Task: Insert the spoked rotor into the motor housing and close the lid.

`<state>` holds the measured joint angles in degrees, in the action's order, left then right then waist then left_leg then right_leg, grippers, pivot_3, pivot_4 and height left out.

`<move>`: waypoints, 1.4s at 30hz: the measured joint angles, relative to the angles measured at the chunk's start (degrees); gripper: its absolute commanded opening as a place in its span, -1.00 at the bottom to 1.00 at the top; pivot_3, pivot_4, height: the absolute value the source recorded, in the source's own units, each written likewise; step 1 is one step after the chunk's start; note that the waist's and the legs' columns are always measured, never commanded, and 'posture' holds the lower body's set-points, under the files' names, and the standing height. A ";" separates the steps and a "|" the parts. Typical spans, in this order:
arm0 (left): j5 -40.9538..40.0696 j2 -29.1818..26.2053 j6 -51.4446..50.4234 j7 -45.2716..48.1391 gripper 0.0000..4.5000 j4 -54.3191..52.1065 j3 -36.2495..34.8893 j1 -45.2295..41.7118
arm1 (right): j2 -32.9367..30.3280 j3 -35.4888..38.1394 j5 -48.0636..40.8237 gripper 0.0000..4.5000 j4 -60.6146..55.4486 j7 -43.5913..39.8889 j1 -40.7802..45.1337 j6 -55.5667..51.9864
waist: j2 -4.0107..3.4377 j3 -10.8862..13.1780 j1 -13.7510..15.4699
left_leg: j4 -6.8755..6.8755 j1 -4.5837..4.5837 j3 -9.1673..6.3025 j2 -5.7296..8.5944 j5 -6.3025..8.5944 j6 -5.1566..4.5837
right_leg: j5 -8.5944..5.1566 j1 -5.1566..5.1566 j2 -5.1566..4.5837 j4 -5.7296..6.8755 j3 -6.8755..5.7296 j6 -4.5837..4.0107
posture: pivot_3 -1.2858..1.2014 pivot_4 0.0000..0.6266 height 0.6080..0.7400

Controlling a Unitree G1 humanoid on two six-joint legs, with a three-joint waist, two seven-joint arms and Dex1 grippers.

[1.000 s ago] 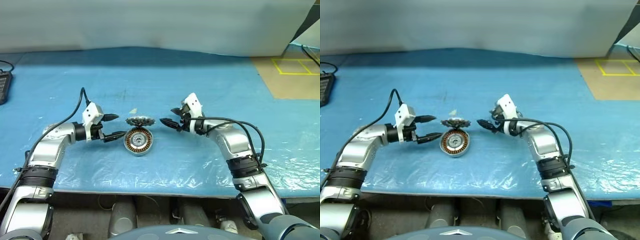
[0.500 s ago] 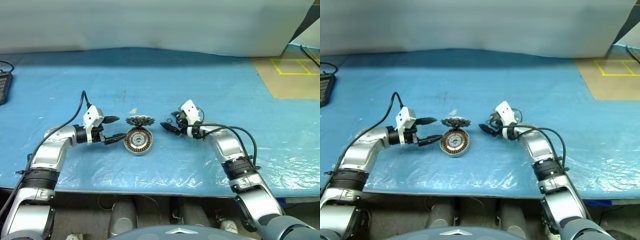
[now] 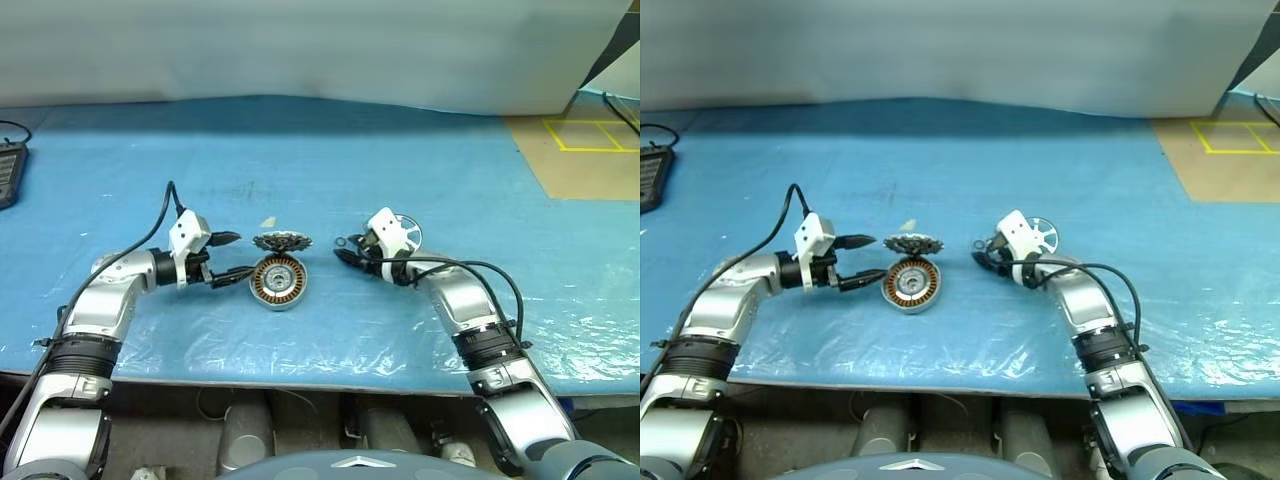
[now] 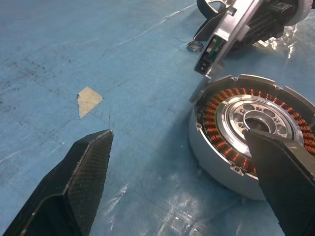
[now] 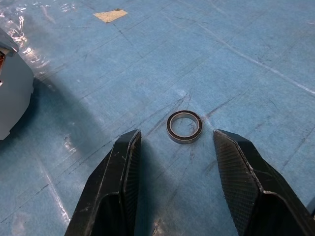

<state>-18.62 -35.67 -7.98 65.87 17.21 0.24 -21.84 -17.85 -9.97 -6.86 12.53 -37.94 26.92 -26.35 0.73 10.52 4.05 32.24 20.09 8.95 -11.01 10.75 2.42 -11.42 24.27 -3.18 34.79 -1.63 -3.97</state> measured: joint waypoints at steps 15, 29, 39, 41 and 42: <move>0.92 0.42 1.11 0.12 1.00 1.43 0.05 0.04 | 3.25 0.27 0.27 0.06 8.75 0.77 4.70 4.27 | 0.02 -0.01 -0.24 | 0.00 -0.07 0.01 -0.03 0.02 -0.03 | 0.00 -0.02 0.00 0.01 0.01 0.00 | 0.03 -0.52 1.00; 0.94 0.35 1.08 0.46 1.00 1.32 -0.02 1.37 | 0.31 0.24 -0.34 -0.75 -0.36 -2.58 -1.92 2.09 | 0.05 -0.03 -0.02 | -0.08 -0.05 0.01 -0.03 0.09 -0.15 | -0.02 -0.02 0.01 -0.08 0.00 0.03 | 0.03 -0.52 1.00; 0.61 0.15 0.99 2.79 1.00 0.57 -0.01 1.46 | -8.37 0.45 -9.51 -0.75 -15.40 -15.46 -7.52 -4.52 | 0.03 -0.01 -0.16 | -0.10 -0.01 -0.02 -0.14 0.12 -0.20 | -0.06 0.03 0.08 -0.11 0.00 0.09 | 0.03 -0.52 1.00; 0.48 0.16 0.99 3.03 1.00 0.16 -0.01 1.46 | -8.70 0.43 -11.95 -0.75 -18.42 -17.12 -6.24 -6.77 | 0.03 -0.01 -0.17 | -0.11 -0.03 -0.02 -0.21 0.12 -0.20 | -0.17 0.04 0.13 -0.10 -0.02 0.27 | 0.03 -0.52 1.00; 0.41 0.16 1.06 3.28 1.00 0.09 0.00 1.52 | -8.59 0.29 -12.86 -0.75 -19.40 -17.54 -5.12 -7.73 | 0.03 -0.01 -0.15 | -0.11 -0.02 -0.02 -0.21 0.12 -0.20 | -0.21 0.05 0.12 -0.10 -0.02 0.34 | 0.03 -0.52 1.00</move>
<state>-18.22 -35.50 -6.92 69.15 17.30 0.24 -20.32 -26.45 -9.68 -19.71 -6.87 -55.49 21.80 -34.09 0.76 10.51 3.89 32.13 20.07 8.94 -11.22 10.87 2.22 -11.63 24.32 -3.06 34.69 -1.64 -3.64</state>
